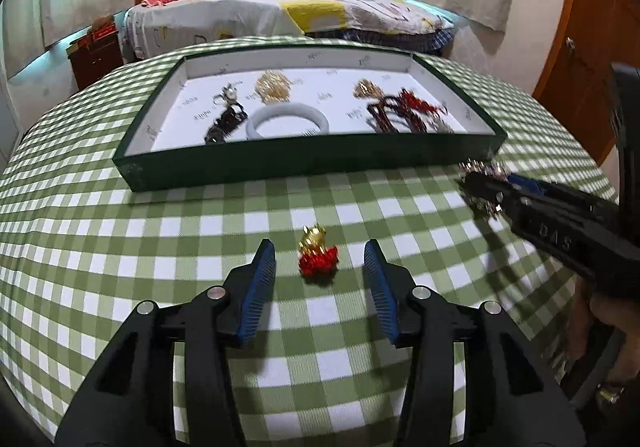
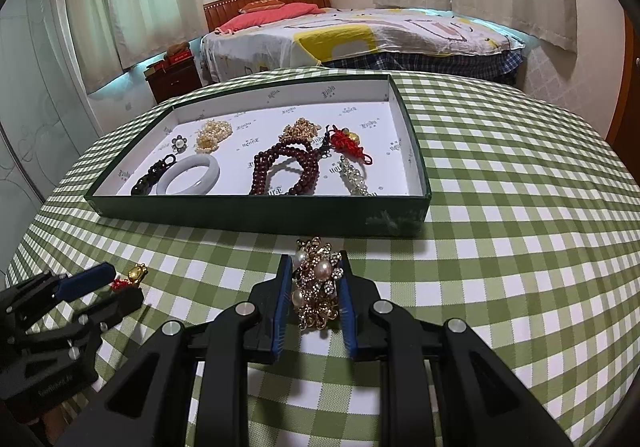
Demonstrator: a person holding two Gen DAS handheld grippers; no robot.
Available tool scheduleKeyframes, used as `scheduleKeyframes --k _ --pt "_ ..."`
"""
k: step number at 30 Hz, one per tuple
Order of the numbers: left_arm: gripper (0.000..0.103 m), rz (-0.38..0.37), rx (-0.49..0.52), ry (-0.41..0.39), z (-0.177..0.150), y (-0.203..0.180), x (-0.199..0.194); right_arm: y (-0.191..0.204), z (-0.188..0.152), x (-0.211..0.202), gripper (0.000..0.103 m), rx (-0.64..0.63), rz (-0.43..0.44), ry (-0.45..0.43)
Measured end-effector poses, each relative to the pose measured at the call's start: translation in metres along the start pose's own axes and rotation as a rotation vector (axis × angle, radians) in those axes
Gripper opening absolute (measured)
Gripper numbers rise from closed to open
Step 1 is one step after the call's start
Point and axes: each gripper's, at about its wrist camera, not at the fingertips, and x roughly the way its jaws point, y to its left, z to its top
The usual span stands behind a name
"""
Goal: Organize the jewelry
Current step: 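Grasp the red-and-gold charm with left gripper while right gripper grasps the pearl cluster brooch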
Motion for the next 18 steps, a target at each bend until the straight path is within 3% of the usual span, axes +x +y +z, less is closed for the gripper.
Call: scheduleKeyframes --k 1,2,3,18 --pt "0.040 0.007 0.009 -0.007 -0.001 -0.001 0.000 0.000 0.000 0.000 0.023 0.001 0.001 0.001" --pt "0.025 0.003 0.014 -0.008 -0.002 -0.002 0.000 0.000 -0.001 0.001 0.023 0.002 0.002 0.002" --pt "0.019 0.000 0.019 -0.008 -0.002 -0.002 0.000 0.000 -0.001 0.001 0.023 0.003 0.002 0.002" --pt "0.014 -0.020 -0.003 -0.059 0.007 0.004 -0.011 0.000 0.000 -0.006 0.023 0.004 -0.002 -0.022"
